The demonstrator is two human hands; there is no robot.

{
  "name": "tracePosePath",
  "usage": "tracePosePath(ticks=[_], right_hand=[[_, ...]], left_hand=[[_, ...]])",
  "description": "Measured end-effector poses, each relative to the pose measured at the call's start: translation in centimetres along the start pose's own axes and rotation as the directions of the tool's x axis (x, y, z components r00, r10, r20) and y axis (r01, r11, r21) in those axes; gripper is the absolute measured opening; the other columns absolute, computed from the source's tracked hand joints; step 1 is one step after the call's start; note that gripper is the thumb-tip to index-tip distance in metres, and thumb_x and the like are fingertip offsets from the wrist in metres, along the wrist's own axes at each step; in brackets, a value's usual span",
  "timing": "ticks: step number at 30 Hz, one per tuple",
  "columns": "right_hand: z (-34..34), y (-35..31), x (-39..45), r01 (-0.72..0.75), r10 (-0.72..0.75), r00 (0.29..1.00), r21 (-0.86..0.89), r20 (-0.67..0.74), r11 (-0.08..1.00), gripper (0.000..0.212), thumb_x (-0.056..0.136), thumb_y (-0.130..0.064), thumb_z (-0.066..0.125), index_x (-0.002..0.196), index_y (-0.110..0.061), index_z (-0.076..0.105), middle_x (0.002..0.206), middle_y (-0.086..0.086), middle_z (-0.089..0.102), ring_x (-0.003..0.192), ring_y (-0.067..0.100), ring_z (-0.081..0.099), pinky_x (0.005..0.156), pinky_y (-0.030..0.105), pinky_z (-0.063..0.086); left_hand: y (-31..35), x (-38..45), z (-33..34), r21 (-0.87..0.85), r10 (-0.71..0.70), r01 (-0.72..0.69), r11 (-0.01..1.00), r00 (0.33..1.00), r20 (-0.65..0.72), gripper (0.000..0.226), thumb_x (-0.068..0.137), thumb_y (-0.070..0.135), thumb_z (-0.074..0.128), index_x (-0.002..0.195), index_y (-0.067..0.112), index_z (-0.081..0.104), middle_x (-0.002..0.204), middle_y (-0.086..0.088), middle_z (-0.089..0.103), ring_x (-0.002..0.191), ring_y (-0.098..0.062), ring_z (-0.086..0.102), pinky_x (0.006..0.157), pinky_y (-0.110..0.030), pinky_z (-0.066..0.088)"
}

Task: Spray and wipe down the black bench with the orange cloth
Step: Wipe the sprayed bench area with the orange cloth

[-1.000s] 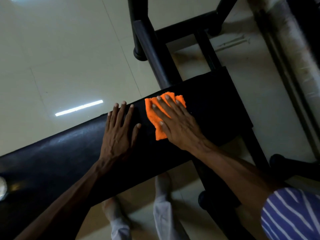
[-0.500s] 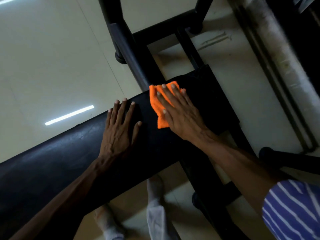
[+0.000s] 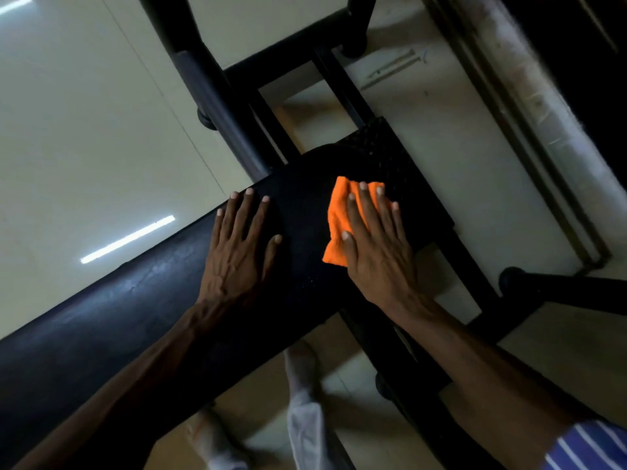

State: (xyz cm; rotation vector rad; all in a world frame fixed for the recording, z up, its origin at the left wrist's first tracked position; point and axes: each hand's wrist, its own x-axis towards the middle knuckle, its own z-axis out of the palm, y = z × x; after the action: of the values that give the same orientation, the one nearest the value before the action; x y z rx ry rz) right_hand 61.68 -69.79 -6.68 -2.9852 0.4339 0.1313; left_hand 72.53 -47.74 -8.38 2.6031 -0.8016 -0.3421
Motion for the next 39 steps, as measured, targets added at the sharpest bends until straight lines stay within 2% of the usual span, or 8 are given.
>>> tracePosePath(ticks=[5,10,19,23,27,30,37,39], right_hand=[[-0.4,-0.5,4.5,-0.106,0.106,0.994,-0.002,-0.003,0.994,0.067,0.113,-0.043,0.027,0.169,-0.009,0.015,0.179,0.015,0.01,0.167,0.033,0.005,0.135,0.055,0.004],[0.3,-0.7,7.8,-0.085,0.089,0.995,0.094,-0.038,0.992,0.064,0.112,-0.045,0.028,0.17,-0.021,0.017,0.179,0.013,0.013,0.166,0.032,0.012,0.134,0.053,0.013],[0.8,0.1,-1.1,-0.142,0.152,0.986,0.127,-0.071,0.982,0.056,0.116,-0.037,0.032,0.168,-0.019,0.025,0.178,0.008,0.017,0.166,0.025,0.013,0.134,0.051,0.016],[0.7,1.8,1.6,-0.164,0.172,0.984,0.143,-0.045,0.976,0.059,0.115,-0.038,0.028,0.169,-0.017,0.021,0.178,0.01,0.017,0.166,0.027,0.017,0.134,0.047,0.015],[0.8,2.1,3.4,-0.284,0.308,0.95,0.258,-0.057,0.923,0.057,0.116,-0.035,0.033,0.168,-0.013,0.025,0.176,0.014,0.022,0.165,0.032,0.018,0.134,0.042,0.015],[1.3,-0.4,-0.8,-0.333,0.377,0.914,0.253,-0.148,0.908,0.055,0.115,-0.033,0.036,0.167,-0.016,0.03,0.176,0.012,0.023,0.165,0.031,0.019,0.133,0.048,0.018],[2.6,-0.9,-3.7,-0.327,0.395,0.901,0.32,-0.181,0.89,0.057,0.113,-0.028,0.045,0.165,-0.011,0.033,0.175,0.021,0.02,0.164,0.039,0.016,0.131,0.054,0.021],[2.4,-0.2,-1.3,-0.429,0.519,0.836,0.376,-0.178,0.821,0.055,0.113,-0.031,0.042,0.165,-0.013,0.034,0.175,0.019,0.023,0.164,0.038,0.018,0.132,0.051,0.019]], left_hand=[[0.4,0.9,0.3,0.035,0.033,-0.033,0.999,0.999,0.009,0.063,0.108,0.047,0.034,0.164,0.021,0.022,0.174,-0.007,0.01,0.162,-0.025,0.001,0.132,-0.047,0.006],[1.3,2.2,1.1,0.046,0.11,-0.11,0.993,0.994,0.0,0.063,0.107,0.048,0.034,0.164,0.021,0.024,0.174,-0.008,0.013,0.162,-0.027,0.005,0.132,-0.047,0.006],[2.8,3.5,0.6,0.07,0.156,-0.16,0.985,0.986,0.066,0.064,0.107,0.047,0.034,0.164,0.021,0.022,0.174,-0.01,0.011,0.162,-0.029,0.002,0.131,-0.051,0.006],[3.2,4.4,0.5,0.073,0.201,-0.206,0.976,0.977,0.066,0.063,0.109,0.044,0.038,0.164,0.02,0.021,0.174,-0.01,0.011,0.162,-0.03,0.002,0.131,-0.05,0.005],[3.6,4.9,0.7,0.094,0.215,-0.22,0.971,0.975,0.062,0.062,0.109,0.046,0.036,0.164,0.022,0.02,0.174,-0.01,0.011,0.162,-0.03,0.003,0.131,-0.047,0.002],[3.5,4.5,0.7,0.12,0.222,-0.234,0.965,0.969,0.108,0.063,0.109,0.045,0.036,0.165,0.021,0.019,0.174,-0.01,0.008,0.162,-0.03,0.001,0.131,-0.049,0.003],[2.4,4.2,1.7,0.131,0.253,-0.267,0.955,0.961,0.111,0.062,0.11,0.047,0.034,0.165,0.024,0.017,0.175,-0.008,0.005,0.162,-0.028,-0.002,0.131,-0.048,0.0],[2.0,4.1,2.0,0.129,0.267,-0.277,0.952,0.959,0.091,0.062,0.11,0.048,0.033,0.165,0.025,0.017,0.175,-0.007,0.006,0.162,-0.028,-0.001,0.131,-0.047,0.0]])
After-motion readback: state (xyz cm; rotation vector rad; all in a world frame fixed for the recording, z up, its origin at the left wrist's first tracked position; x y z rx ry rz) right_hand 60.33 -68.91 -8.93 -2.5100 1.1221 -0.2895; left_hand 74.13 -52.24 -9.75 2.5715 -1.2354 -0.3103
